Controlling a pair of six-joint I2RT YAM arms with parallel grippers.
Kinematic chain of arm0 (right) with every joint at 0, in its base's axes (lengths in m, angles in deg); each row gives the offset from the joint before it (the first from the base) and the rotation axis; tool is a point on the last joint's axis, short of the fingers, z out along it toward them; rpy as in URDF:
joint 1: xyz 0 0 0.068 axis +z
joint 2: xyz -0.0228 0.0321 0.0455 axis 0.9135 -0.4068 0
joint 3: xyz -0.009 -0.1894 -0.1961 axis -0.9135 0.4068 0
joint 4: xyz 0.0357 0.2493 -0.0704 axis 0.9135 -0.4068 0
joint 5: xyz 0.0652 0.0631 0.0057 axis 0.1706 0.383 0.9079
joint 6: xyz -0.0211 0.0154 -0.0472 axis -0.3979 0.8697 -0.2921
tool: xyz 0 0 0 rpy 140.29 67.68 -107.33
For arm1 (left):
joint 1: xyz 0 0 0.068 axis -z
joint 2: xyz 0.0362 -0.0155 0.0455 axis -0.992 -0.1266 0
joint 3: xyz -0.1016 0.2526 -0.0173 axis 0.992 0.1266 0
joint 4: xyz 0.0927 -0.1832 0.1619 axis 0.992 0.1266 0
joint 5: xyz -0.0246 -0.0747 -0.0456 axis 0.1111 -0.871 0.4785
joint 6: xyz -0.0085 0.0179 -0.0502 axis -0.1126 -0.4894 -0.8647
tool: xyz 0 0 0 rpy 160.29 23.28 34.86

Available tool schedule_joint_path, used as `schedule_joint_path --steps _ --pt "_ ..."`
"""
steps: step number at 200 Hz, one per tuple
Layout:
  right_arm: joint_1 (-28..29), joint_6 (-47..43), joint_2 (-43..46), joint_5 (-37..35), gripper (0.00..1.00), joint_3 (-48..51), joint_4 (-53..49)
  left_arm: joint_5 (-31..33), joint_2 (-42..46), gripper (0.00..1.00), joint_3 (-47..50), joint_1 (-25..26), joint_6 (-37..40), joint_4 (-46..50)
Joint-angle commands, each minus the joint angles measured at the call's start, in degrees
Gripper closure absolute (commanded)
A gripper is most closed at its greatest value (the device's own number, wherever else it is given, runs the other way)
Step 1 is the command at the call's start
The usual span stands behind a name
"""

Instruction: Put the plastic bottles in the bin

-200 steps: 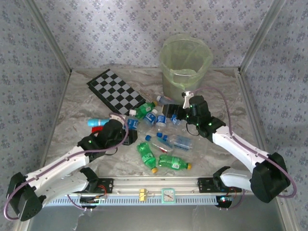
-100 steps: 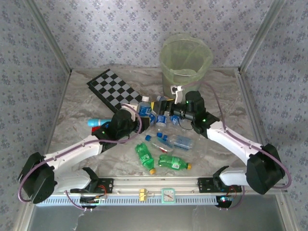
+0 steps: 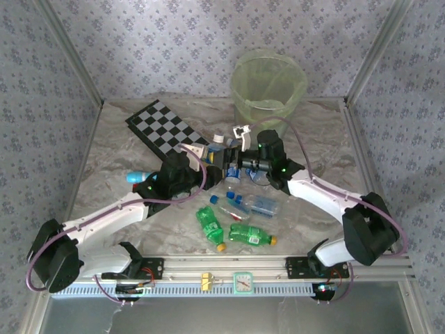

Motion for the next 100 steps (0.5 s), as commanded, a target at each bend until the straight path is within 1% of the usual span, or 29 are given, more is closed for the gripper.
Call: schedule_joint_path --steps 1,23,48,62,72,87,100 --pt "0.51 -0.35 -1.09 2.20 0.18 -2.28 1.87 -3.73 -0.92 0.61 -2.71 0.45 0.83 -1.51" --pt "0.47 -0.54 -1.46 2.14 0.26 -2.29 1.55 -3.89 -1.14 0.61 -2.77 0.45 0.80 -1.60" --pt "0.36 -0.60 -1.49 1.63 0.40 -2.12 1.26 -3.68 -0.91 0.60 -2.79 0.45 0.76 -1.69" --pt "0.15 -0.64 -1.53 1.67 0.46 -2.19 1.28 -3.46 -0.85 0.57 -2.87 0.47 0.80 -1.52" --pt "-0.06 -0.63 -1.38 1.52 0.48 -2.16 1.26 -3.18 -0.81 0.50 -2.95 0.43 0.81 -1.26" --pt "-0.60 -0.55 -1.06 1.32 0.49 -2.24 1.10 -2.18 -0.51 0.30 -2.98 0.48 0.59 -0.82" --pt "-1.34 -1.04 -0.56 0.94 0.48 -2.45 -0.09 -0.99 -0.05 0.20 -2.98 0.44 0.52 -0.23"
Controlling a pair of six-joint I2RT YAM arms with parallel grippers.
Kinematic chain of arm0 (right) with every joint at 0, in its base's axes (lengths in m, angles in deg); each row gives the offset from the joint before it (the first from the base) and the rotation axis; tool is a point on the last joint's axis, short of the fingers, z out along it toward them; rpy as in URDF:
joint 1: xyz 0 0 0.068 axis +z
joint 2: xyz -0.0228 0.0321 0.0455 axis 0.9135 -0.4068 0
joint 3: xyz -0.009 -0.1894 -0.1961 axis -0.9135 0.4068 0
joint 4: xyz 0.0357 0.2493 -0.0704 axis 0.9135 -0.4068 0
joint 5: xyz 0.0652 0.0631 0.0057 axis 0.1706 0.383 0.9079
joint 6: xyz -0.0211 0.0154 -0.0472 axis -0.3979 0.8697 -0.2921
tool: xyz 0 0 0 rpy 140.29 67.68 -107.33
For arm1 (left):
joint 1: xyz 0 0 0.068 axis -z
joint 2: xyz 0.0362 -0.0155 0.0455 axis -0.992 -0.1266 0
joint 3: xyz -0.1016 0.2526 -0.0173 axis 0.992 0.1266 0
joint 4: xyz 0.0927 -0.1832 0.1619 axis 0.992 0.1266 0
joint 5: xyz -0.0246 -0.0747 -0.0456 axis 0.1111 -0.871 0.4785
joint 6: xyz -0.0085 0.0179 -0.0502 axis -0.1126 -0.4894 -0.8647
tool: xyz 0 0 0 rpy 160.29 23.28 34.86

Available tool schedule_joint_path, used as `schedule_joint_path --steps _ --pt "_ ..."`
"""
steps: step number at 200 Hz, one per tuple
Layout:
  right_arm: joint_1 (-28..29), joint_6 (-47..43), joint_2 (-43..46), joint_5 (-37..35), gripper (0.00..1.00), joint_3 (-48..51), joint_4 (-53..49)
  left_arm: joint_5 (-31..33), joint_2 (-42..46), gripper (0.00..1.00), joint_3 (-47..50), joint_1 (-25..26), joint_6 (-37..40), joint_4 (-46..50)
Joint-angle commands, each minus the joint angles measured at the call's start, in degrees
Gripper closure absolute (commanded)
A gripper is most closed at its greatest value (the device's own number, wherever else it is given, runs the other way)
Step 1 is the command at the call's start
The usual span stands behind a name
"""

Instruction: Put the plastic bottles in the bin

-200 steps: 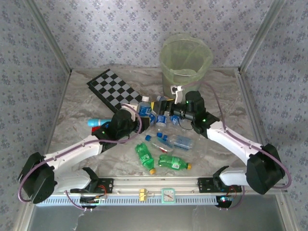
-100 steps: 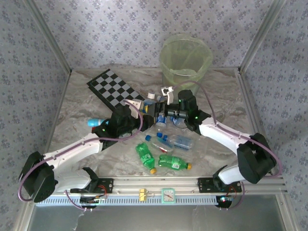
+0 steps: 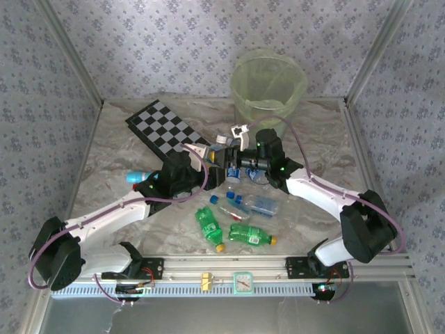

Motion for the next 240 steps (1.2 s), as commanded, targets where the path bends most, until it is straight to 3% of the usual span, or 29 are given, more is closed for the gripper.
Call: schedule_joint_path --steps 1,31,67,96,129,174,240 --pt "-1.18 -0.27 0.44 -0.01 0.48 -1.84 -0.42 0.76 1.11 0.19 -2.37 0.53 0.64 -0.36" --pt "-3.80 -5.81 2.36 -1.80 0.48 -4.65 -9.92 4.79 3.61 0.10 -1.35 0.29 0.63 0.64" --pt "-5.96 -16.87 5.06 -8.71 0.48 -11.78 -24.90 11.34 8.81 0.00 1.81 -0.26 -0.26 -0.22" --pt "-8.27 -21.58 6.53 -11.88 0.47 -18.78 -30.47 17.83 13.10 0.00 5.70 -1.47 -2.02 -0.57" --pt "-10.62 -23.52 6.11 -13.02 0.47 -26.65 -32.37 23.89 16.50 0.00 10.34 -5.94 -10.85 3.79" --pt "-13.16 -28.51 1.73 -21.35 0.47 -38.10 -33.07 23.45 21.63 0.00 17.87 -12.50 -22.44 9.33" --pt "-17.99 -29.34 -9.75 -27.47 0.47 -49.01 -25.25 22.07 24.04 0.00 21.64 -13.38 -24.80 10.33"
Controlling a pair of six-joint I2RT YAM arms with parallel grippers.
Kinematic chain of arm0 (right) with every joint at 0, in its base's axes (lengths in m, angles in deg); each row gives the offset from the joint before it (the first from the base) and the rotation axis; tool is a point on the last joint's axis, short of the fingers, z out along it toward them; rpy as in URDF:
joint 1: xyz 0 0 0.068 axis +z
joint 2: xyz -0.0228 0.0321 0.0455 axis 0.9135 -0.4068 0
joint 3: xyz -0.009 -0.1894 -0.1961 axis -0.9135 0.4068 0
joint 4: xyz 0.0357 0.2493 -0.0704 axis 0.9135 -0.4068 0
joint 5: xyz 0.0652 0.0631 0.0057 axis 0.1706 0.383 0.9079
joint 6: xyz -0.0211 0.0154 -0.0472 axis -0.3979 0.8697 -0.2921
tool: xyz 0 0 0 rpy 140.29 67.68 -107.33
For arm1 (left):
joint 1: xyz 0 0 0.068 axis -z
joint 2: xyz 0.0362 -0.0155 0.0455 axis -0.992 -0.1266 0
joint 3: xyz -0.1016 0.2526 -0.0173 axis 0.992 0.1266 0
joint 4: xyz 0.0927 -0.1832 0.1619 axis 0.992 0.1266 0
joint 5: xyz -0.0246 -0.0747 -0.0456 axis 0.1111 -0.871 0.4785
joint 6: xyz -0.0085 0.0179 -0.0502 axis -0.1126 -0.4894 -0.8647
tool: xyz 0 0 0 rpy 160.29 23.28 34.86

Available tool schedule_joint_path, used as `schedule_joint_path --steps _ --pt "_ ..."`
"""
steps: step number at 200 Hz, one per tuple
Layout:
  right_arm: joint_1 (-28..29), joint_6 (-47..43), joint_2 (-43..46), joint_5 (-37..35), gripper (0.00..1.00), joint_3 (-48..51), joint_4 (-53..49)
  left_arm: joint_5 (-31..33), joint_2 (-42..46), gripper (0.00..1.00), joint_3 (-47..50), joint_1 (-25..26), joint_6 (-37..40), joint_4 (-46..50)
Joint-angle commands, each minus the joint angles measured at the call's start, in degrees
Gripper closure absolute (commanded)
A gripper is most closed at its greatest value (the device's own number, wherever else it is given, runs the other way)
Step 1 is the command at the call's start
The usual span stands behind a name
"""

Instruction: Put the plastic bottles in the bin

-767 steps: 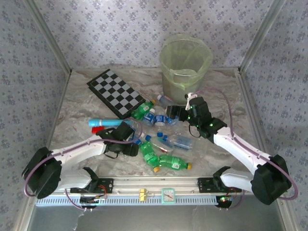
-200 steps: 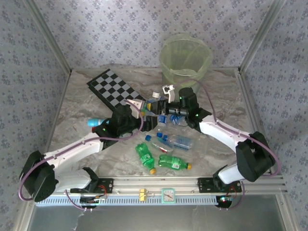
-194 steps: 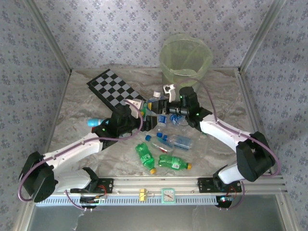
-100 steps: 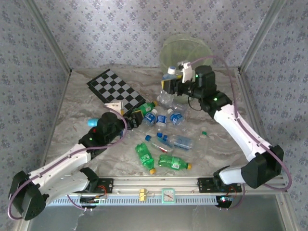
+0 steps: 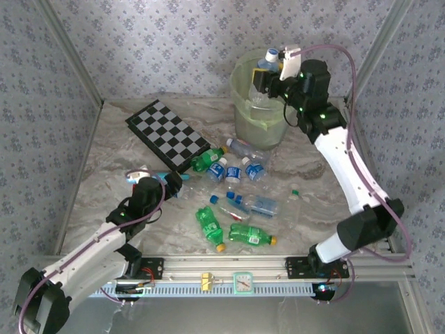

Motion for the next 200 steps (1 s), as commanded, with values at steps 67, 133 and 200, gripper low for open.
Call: schedule_joint_path --steps 67,133,200 --pt "-2.63 -1.54 -19.62 -7.56 0.47 -15.07 -3.53 -3.59 -0.45 0.00 -0.84 -0.43 0.02 0.44" --pt "-2.84 -0.79 -27.20 -5.98 0.43 -20.19 -10.45 -4.68 -0.71 0.00 -1.42 -0.40 1.62 2.23" --pt "-2.64 -0.41 -28.47 -5.16 0.05 -27.84 -15.73 -5.12 -2.27 0.00 -2.83 -0.40 1.85 3.11"
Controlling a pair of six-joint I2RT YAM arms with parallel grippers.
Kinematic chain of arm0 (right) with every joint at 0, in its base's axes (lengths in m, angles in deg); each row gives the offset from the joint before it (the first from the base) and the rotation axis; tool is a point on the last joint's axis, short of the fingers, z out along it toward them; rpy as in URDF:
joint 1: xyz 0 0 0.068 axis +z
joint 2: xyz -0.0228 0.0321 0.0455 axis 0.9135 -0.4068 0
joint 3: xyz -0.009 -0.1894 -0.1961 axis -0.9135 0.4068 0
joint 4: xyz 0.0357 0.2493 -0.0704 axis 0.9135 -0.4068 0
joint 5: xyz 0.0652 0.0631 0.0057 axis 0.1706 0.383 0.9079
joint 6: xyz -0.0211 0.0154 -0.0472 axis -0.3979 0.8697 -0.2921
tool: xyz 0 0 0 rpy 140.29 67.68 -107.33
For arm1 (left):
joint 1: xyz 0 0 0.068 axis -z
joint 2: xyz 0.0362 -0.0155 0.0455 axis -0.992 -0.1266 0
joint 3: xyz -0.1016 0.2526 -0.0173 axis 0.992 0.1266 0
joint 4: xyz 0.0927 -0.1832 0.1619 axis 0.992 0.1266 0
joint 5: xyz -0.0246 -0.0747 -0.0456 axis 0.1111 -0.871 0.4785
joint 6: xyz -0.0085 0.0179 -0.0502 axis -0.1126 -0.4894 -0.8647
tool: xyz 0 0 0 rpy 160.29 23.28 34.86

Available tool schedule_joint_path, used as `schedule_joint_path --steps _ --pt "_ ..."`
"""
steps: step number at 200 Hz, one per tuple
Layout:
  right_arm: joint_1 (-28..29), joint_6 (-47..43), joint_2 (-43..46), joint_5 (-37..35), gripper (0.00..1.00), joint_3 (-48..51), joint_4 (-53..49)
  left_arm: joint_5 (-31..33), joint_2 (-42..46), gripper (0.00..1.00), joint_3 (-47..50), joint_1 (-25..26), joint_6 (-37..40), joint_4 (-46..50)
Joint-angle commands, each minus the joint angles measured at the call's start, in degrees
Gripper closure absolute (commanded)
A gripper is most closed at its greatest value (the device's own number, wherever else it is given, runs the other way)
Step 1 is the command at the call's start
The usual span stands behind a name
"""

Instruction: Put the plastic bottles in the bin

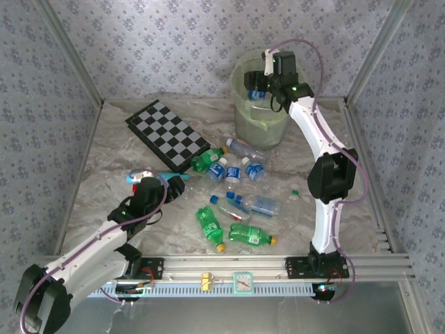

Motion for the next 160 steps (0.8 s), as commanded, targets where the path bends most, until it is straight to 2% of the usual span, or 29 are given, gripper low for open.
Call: schedule_joint_path --steps 1,8,39,63,118,160 --pt "-0.15 -0.20 0.80 0.77 0.04 -3.73 -2.02 -0.62 -0.38 0.00 -2.50 -0.11 0.56 0.95" --pt "-0.15 -0.23 1.55 0.79 0.00 -3.90 -1.94 -0.59 -0.50 0.00 -2.61 -0.08 0.37 0.95" --pt "0.36 -0.88 6.67 1.20 0.00 -2.92 -1.78 -0.21 -1.50 0.00 -3.09 -0.16 -0.58 0.95" --pt "1.54 -1.79 13.40 1.48 0.00 2.69 0.30 0.56 -2.86 0.00 -3.60 -0.12 -2.43 0.86" --pt "5.74 -2.23 33.38 0.60 0.00 29.68 10.76 0.73 -7.63 0.00 -6.26 -0.10 -6.78 1.12" --pt "8.71 1.40 46.07 1.51 0.00 47.98 7.46 -1.96 -11.26 0.00 -10.07 0.00 -4.57 1.03"
